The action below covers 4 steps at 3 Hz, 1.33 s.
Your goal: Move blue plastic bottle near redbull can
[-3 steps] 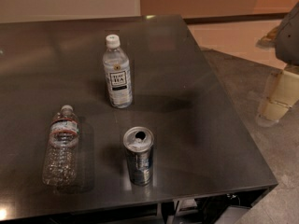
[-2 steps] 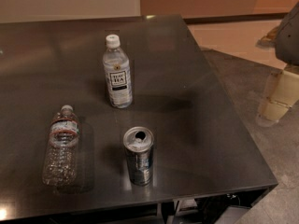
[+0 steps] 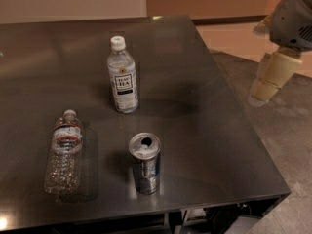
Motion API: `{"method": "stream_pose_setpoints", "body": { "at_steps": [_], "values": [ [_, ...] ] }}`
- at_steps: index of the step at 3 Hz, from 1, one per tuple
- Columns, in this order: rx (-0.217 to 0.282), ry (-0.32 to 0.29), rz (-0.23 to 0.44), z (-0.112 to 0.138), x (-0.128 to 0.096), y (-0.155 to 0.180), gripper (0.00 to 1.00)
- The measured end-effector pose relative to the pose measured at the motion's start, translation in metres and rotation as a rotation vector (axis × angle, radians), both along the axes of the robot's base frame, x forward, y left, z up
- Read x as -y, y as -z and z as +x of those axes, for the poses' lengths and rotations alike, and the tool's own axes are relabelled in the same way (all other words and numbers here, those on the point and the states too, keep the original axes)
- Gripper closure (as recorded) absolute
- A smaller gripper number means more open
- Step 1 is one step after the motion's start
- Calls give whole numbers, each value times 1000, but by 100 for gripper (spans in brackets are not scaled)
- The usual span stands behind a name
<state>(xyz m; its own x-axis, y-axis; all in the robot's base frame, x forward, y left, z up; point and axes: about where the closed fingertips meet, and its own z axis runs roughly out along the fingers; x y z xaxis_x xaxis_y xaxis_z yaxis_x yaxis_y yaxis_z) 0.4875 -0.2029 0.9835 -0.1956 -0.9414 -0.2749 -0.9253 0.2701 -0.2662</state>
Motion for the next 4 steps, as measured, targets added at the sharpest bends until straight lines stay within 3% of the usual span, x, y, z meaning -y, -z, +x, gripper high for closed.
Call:
{"method": "stream_pose_setpoints", "body": {
  "at_steps": [2,4],
  "values": [
    [57,-87,148,55,-58,-12,0],
    [50,-201,296,81,-145,-2,0]
  ]
}}
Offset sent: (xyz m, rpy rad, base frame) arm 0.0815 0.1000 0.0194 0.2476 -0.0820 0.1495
